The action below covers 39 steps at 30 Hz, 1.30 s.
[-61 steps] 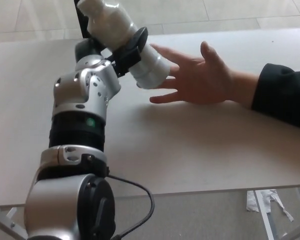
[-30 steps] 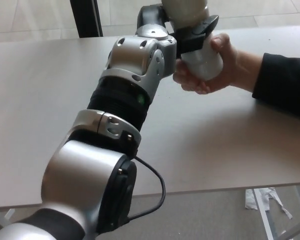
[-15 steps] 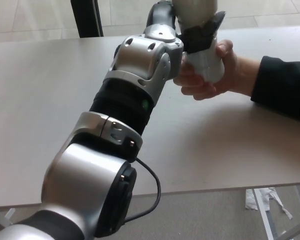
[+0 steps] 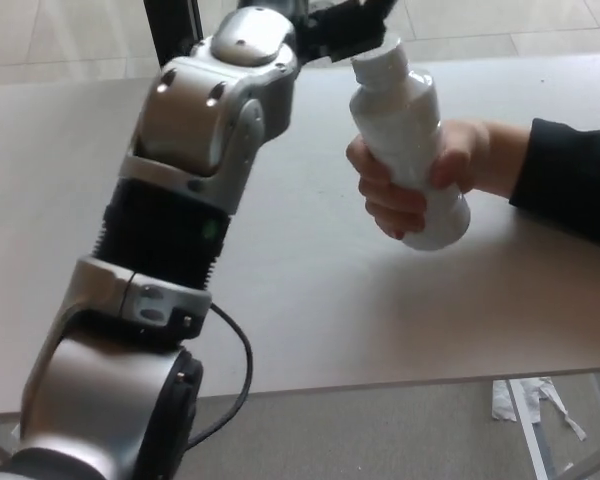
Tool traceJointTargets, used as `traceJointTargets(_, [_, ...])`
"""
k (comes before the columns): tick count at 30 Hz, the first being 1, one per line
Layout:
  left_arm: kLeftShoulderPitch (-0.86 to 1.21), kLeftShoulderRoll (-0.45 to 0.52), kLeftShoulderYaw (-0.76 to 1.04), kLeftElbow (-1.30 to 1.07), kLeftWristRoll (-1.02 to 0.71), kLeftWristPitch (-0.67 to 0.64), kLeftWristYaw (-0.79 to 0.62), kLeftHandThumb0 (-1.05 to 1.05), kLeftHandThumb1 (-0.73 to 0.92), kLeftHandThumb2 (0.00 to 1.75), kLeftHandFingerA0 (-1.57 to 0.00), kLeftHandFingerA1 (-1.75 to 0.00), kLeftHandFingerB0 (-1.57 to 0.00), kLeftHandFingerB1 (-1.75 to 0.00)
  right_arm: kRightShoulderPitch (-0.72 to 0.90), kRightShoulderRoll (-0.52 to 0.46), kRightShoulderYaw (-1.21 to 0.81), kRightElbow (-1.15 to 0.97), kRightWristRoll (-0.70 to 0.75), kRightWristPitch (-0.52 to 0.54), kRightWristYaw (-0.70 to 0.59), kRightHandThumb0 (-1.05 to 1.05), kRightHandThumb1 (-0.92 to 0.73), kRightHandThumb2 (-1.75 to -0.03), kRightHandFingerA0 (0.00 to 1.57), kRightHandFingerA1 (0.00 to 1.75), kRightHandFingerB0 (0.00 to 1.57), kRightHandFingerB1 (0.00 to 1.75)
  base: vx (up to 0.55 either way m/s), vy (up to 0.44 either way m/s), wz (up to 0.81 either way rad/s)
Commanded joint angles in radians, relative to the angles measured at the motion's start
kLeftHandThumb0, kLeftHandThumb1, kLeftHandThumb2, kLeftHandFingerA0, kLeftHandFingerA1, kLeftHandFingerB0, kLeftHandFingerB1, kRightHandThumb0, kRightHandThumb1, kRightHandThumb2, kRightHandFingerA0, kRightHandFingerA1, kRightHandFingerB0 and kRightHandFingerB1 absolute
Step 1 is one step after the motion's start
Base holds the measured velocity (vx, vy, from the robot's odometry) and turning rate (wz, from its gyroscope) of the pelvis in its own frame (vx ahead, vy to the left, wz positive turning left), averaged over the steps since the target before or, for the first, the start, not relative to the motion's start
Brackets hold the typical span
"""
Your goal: Pick up a bottle and hand it
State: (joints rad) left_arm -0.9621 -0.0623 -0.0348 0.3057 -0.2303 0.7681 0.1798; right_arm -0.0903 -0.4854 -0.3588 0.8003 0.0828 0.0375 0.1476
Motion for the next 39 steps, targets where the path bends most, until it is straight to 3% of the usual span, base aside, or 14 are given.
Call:
traceJointTargets(1, [0.701, 0.650, 0.398, -0.831, -0.290, 0.360, -0.510, -0.80, 0.46, 0.87, -0.01, -0.49, 0.00, -0.05, 0.010, -0.023, -0.037, -0.005, 0.037, -0.076, 0.018, -0.69, -0.59, -0.58, 1.08, 1.36, 0.45, 0.55, 0.00, 0.000, 0.00])
traceJointTargets(7, [0.994, 0.741, 0.827, -0.702, -0.231, 0.253, -0.618, -0.82, 0.48, 0.84, -0.03, -0.39, 0.00, 0.00, 0.023, -0.040, -0.052, 0.018, 0.039, -0.079, 0.013, -0.66, -0.58, -0.57, 1.03, 0.98, 0.42, 0.51, 0.00, 0.000, 0.00])
traceJointTargets(8, [1.021, 0.754, 0.879, -0.673, -0.195, 0.231, -0.600, -0.75, 0.44, 0.83, -0.01, -0.25, 0.00, -0.08, 0.026, -0.043, -0.053, 0.023, 0.035, -0.080, 0.004, -0.66, -0.43, -0.89, 0.94, 0.86, 0.37, 0.59, 0.00, 0.000, 0.00])
traceJointTargets(9, [1.031, 0.765, 0.956, -0.626, -0.197, 0.231, -0.587, -0.73, 0.44, 0.80, 0.00, -0.22, -0.11, -0.10, 0.029, -0.044, -0.059, 0.024, 0.040, -0.077, 0.006, -0.66, -0.58, -0.58, 0.94, 0.68, 0.41, 0.51, 0.00, 0.000, 0.00])
traceJointTargets(11, [1.056, 0.800, 1.088, -0.503, -0.185, 0.181, -0.566, -0.75, 0.46, 0.54, 0.00, -0.74, -0.01, -0.40, 0.038, -0.048, -0.064, 0.024, 0.041, -0.088, 0.006, -0.64, -0.44, -0.90, 1.06, 1.02, 0.34, 0.59, 0.00, 0.000, 0.00])
traceJointTargets(14, [1.148, 0.881, 1.205, -0.228, -0.124, 0.021, -0.550, -0.84, 0.47, 0.55, 0.00, -0.53, 0.00, -0.43, 0.047, -0.052, -0.071, 0.011, 0.042, -0.078, -0.003, -0.65, -0.57, -0.59, 1.14, 1.40, 0.42, 0.52, 0.00, 0.000, 0.00])
traceJointTargets(16, [1.163, 0.897, 1.224, -0.144, -0.142, -0.020, -0.548, -0.70, 0.39, 0.84, 0.00, -0.42, -0.01, -0.24, 0.046, -0.053, -0.079, 0.012, 0.050, -0.071, -0.001, -0.65, -0.58, -0.58, 1.10, 1.21, 0.43, 0.52, 0.00, 0.000, 0.00])
traceJointTargets(21, [1.247, 0.917, 1.092, 0.228, -0.072, -0.293, -0.469, -0.84, 0.39, 0.71, -0.12, -0.77, -0.02, -0.31, 0.054, -0.048, -0.099, -0.001, 0.072, -0.064, 0.010, -0.63, -0.57, -0.58, 1.06, 1.14, 0.42, 0.53, 0.00, 0.000, 0.00])
traceJointTargets(26, [1.142, 0.850, 0.965, 0.323, -0.074, -0.326, -0.389, -0.79, 0.42, 0.73, 0.00, -0.38, 0.00, -0.26, 0.051, -0.047, -0.092, -0.001, 0.053, -0.058, -0.002, -0.63, -0.58, -0.58, 1.02, 1.23, 0.42, 0.53, 0.00, 0.000, 0.00])
traceJointTargets(30, [1.042, 0.793, 0.858, 0.444, -0.057, -0.350, -0.371, -0.76, 0.46, 0.88, -0.02, -0.56, -0.02, -0.24, 0.043, -0.046, -0.087, 0.009, 0.041, -0.055, -0.001, -0.63, -0.59, -0.58, 1.10, 1.24, 0.42, 0.54, 0.00, 0.000, 0.00])
traceJointTargets(31, [1.029, 0.766, 0.826, 0.452, -0.047, -0.338, -0.360, -0.77, 0.61, 0.58, -0.29, -0.73, 0.00, -0.38, 0.040, -0.046, -0.085, 0.015, 0.038, -0.055, -0.001, -0.62, -0.59, -0.58, 1.07, 1.17, 0.43, 0.54, 0.00, 0.000, 0.00])
traceJointTargets(34, [1.026, 0.686, 0.680, 0.537, 0.021, -0.315, -0.373, -0.64, 0.38, 0.79, -0.03, -0.60, -0.02, -0.34, 0.034, -0.053, -0.083, 0.041, 0.031, -0.074, 0.006, -0.64, -0.60, -0.59, 0.97, 0.80, 0.38, 0.52, 0.00, 0.000, 0.00])
traceJointTargets(38, [1.136, 0.745, 0.522, 0.540, 0.119, -0.453, -0.447, -0.67, 0.40, 0.80, 0.00, -0.52, -0.02, -0.48, 0.032, -0.035, -0.079, 0.052, 0.034, -0.079, 0.009, -0.65, -0.58, -0.59, 1.07, 1.30, 0.40, 0.53, 0.00, 0.000, 0.00])
traceJointTargets(39, [1.147, 0.745, 0.546, 0.537, 0.091, -0.467, -0.452, -0.69, 0.43, 0.80, -0.01, -0.55, -0.05, -0.50, 0.030, -0.035, -0.077, 0.059, 0.030, -0.078, 0.002, -0.65, -0.43, -0.89, 1.05, 1.06, 0.36, 0.60, 0.00, 0.000, 0.00])
